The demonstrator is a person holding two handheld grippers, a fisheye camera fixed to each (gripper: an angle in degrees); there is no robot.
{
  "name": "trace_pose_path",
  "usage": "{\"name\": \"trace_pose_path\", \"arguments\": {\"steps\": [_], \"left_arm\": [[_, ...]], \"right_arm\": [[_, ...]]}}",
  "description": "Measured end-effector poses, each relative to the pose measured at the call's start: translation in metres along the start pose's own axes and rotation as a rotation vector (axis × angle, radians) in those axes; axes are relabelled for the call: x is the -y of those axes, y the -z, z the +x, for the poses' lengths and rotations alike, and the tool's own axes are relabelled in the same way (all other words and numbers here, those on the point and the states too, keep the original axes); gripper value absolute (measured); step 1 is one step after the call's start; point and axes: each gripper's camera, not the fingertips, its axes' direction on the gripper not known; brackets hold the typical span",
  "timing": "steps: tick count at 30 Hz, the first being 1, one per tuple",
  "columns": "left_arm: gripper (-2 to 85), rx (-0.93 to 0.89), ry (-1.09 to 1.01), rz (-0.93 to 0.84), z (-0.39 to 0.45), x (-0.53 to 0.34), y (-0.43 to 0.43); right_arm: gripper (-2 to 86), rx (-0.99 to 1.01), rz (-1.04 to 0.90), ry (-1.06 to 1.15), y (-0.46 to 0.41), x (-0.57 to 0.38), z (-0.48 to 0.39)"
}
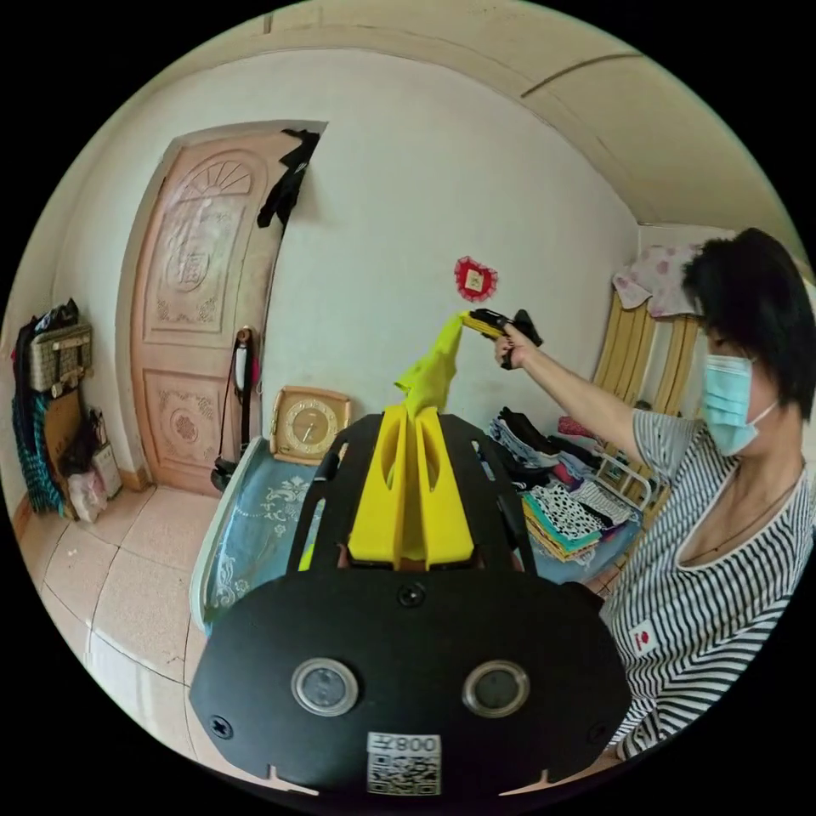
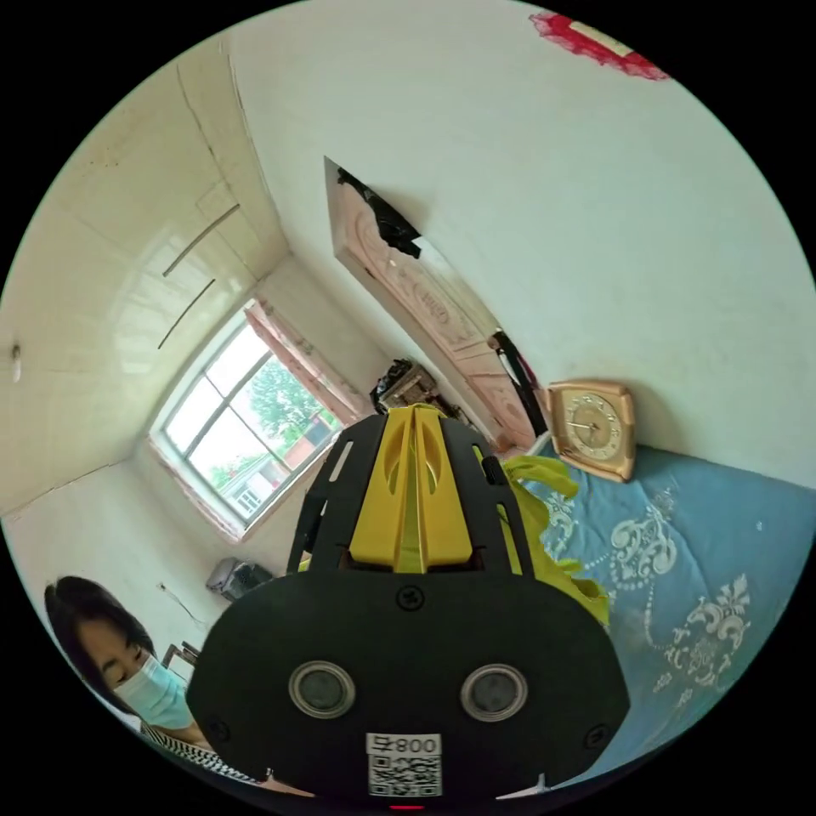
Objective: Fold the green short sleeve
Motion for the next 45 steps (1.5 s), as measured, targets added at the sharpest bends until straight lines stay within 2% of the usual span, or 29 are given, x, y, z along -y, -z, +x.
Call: {"name": "trace_pose_path", "arguments": {"steps": [4, 7, 12, 16, 20, 24, 26, 29, 32, 35, 39, 42, 45], "left_arm": [[1.4, -0.107, -0.032, -0.035, 0.020, 0.004, 0.002], [1.4, -0.231, 0.018, -0.119, 0.026, -0.015, -0.035], [1.5, -0.451, 0.215, -0.383, 0.026, -0.078, -0.172], [1.7, -0.561, 0.390, -0.496, 0.033, -0.131, -0.266], [2.2, -0.637, 0.514, -0.697, 0.054, -0.182, -0.365], [4.2, -0.667, 0.450, -0.870, 0.081, -0.205, -0.428], [5.7, -0.702, 0.413, -0.900, 0.086, -0.205, -0.438], [7.4, -0.733, 0.389, -0.888, 0.077, -0.191, -0.432], [8.2, -0.633, 0.358, -0.850, 0.036, -0.166, -0.401], [9.2, -0.406, 0.373, -0.785, -0.044, -0.141, -0.354], [10.6, -0.008, 0.466, -0.738, -0.177, -0.125, -0.284], [11.8, 0.140, 0.531, -0.760, -0.246, -0.121, -0.257], [12.0, 0.199, 0.567, -0.830, -0.289, -0.122, -0.258]], "right_arm": [[0.0, 0.018, -0.010, 0.052, -0.009, -0.030, 0.034], [0.0, -0.028, -0.030, 0.000, -0.002, -0.069, 0.094], [0.1, -0.215, -0.118, -0.189, 0.024, -0.161, 0.231], [0.1, -0.373, -0.183, -0.342, 0.048, -0.230, 0.327], [0.1, -0.492, -0.196, -0.552, 0.081, -0.318, 0.429], [0.2, -0.671, -0.224, -0.710, 0.111, -0.407, 0.495], [0.3, -0.705, -0.224, -0.733, 0.121, -0.439, 0.509], [0.7, -0.671, -0.243, -0.653, 0.126, -0.486, 0.506], [1.5, -0.655, -0.407, -0.509, 0.106, -0.551, 0.476], [2.6, -0.640, -0.534, -0.473, 0.090, -0.641, 0.444], [4.6, -0.583, -0.550, -0.638, 0.093, -0.767, 0.417], [5.3, -0.594, -0.518, -0.754, 0.102, -0.833, 0.407], [5.8, -0.596, -0.515, -0.803, 0.103, -0.875, 0.407]]}}
